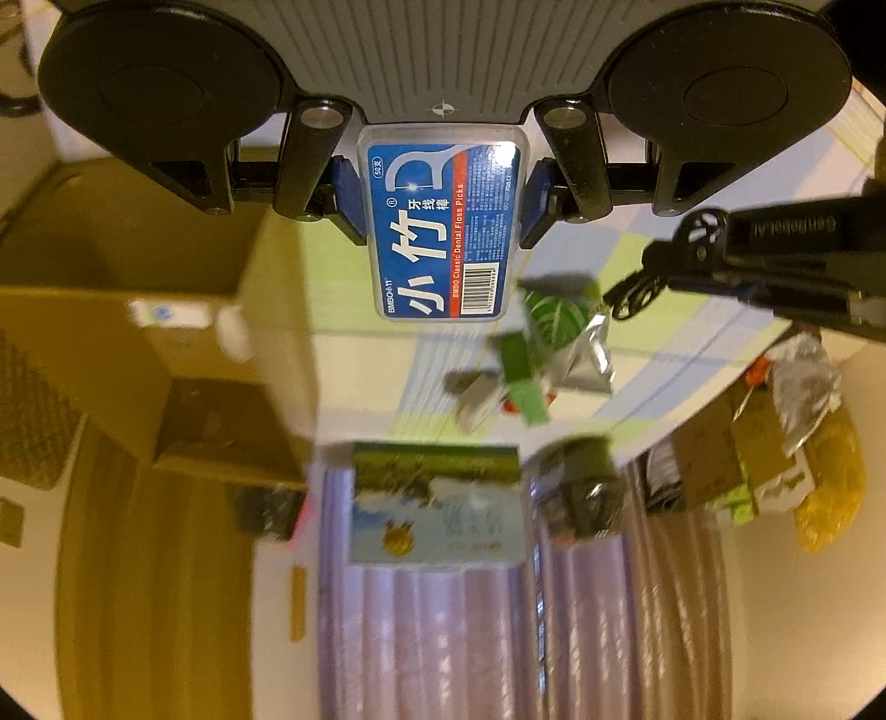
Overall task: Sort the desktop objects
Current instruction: 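Carry the floss box and cable over the cardboard box with both tools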
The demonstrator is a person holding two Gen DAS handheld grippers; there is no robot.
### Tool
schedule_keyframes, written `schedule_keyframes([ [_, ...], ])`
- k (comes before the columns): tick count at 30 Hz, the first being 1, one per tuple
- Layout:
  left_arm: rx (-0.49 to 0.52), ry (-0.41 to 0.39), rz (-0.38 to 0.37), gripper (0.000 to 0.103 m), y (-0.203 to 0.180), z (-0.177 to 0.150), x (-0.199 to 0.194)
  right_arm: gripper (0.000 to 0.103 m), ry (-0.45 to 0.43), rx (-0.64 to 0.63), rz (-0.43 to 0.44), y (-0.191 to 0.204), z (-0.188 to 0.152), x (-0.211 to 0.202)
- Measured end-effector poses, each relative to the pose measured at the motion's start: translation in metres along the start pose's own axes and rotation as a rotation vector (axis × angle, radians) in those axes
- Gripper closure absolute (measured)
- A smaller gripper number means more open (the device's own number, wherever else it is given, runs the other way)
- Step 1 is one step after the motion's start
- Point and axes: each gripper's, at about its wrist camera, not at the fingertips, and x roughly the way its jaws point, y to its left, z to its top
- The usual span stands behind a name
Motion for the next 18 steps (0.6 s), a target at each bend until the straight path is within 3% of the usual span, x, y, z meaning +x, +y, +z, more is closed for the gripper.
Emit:
schedule_keyframes([
  [9,0.065,-0.073,-0.087,0.092,-0.072,0.058,-0.008,0.049,-0.087,0.086,-0.108,-0.072,0.047,-0.049],
  [18,0.065,-0.077,-0.157,0.092,-0.127,0.105,0.030,0.049,-0.100,0.147,-0.162,-0.151,0.071,-0.050],
])
